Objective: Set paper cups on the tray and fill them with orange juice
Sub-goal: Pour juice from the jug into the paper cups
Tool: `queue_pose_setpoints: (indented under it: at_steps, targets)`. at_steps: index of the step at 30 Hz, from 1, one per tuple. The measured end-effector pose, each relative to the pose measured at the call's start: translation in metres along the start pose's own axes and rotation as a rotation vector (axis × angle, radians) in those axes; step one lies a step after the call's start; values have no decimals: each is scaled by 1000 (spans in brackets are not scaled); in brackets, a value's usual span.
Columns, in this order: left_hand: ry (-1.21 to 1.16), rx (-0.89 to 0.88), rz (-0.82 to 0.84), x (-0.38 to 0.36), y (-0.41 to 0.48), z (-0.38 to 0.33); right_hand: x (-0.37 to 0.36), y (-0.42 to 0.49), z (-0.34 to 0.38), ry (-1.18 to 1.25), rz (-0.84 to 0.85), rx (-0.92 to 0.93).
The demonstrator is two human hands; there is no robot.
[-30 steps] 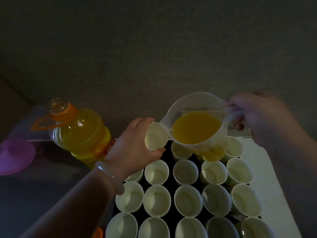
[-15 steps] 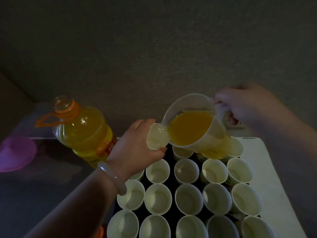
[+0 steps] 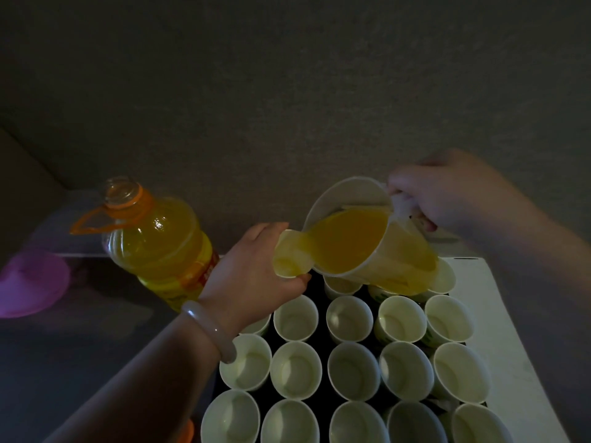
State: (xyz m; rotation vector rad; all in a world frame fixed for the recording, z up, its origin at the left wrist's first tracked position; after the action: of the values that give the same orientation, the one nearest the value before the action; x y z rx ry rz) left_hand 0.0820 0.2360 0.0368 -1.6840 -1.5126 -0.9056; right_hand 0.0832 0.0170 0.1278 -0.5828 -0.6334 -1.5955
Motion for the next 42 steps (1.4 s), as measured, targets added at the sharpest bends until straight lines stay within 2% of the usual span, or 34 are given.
queue_pose_setpoints:
  at_steps: [33, 39, 42]
  targets:
    - [-18, 14, 17, -1, -1, 1, 0, -3, 22, -148, 101, 45]
    - [-27, 23, 16, -1, -1, 2, 2, -2, 28, -198, 87, 91]
    - [-26, 29, 19, -1, -1, 3, 3, -2, 26, -175, 62, 59]
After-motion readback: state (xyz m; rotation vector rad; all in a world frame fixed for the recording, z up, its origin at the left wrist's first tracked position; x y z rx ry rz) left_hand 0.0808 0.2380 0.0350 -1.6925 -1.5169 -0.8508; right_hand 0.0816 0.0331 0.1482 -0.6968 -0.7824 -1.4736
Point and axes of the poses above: each hand's wrist, its own y-axis towards the middle knuckle, its own x-axis out of the back of the hand, z = x × y, the point moved 6 cm from there along y, towards the middle knuckle, and after that the axes turned 13 degrees about x, right-handed, at the moved point
